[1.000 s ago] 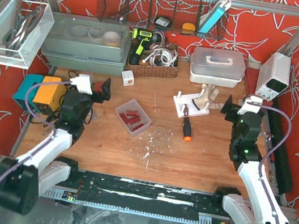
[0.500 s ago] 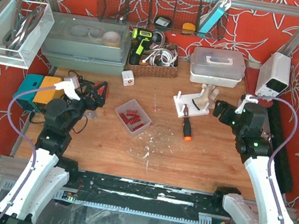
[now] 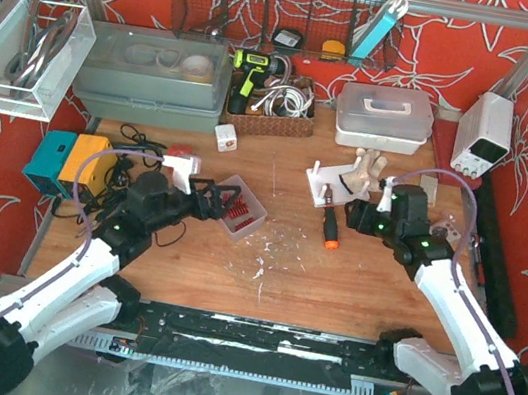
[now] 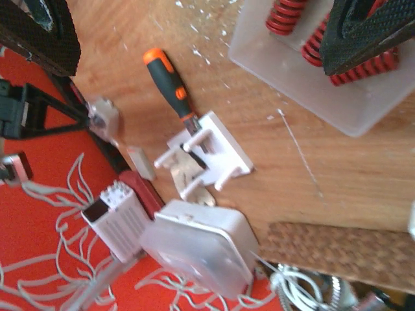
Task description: Install the large spring
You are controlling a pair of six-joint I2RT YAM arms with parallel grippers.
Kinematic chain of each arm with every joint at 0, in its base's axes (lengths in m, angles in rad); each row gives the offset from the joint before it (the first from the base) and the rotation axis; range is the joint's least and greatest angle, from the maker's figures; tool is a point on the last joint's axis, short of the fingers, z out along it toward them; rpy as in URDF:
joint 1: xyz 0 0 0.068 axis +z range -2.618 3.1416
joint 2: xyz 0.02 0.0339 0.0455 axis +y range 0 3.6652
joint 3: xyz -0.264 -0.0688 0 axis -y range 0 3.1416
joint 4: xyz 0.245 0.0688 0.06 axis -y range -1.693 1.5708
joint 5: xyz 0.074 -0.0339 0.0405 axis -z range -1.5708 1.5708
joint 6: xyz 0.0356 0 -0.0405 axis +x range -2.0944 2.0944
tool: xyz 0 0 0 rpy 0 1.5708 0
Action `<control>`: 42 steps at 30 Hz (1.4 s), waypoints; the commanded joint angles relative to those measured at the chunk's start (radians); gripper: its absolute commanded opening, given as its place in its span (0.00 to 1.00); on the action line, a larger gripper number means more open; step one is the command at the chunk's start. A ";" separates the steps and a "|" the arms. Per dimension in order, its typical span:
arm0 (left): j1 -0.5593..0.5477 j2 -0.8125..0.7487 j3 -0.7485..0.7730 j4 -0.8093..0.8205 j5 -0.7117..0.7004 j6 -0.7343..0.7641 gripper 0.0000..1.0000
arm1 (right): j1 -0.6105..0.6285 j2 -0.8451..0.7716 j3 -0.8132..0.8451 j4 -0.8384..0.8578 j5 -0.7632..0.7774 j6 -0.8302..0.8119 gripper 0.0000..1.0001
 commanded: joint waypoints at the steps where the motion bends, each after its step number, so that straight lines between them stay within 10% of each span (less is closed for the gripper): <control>1: -0.158 0.043 0.028 0.011 -0.154 0.084 1.00 | 0.117 0.073 0.008 -0.018 0.125 -0.066 0.79; 9: -0.414 0.089 0.005 0.035 -0.436 0.201 1.00 | 0.231 0.253 0.057 -0.030 0.262 -0.094 0.57; 42: -0.423 -0.073 -0.205 0.177 -0.539 0.264 1.00 | 0.266 0.698 0.177 0.085 0.340 -0.093 0.52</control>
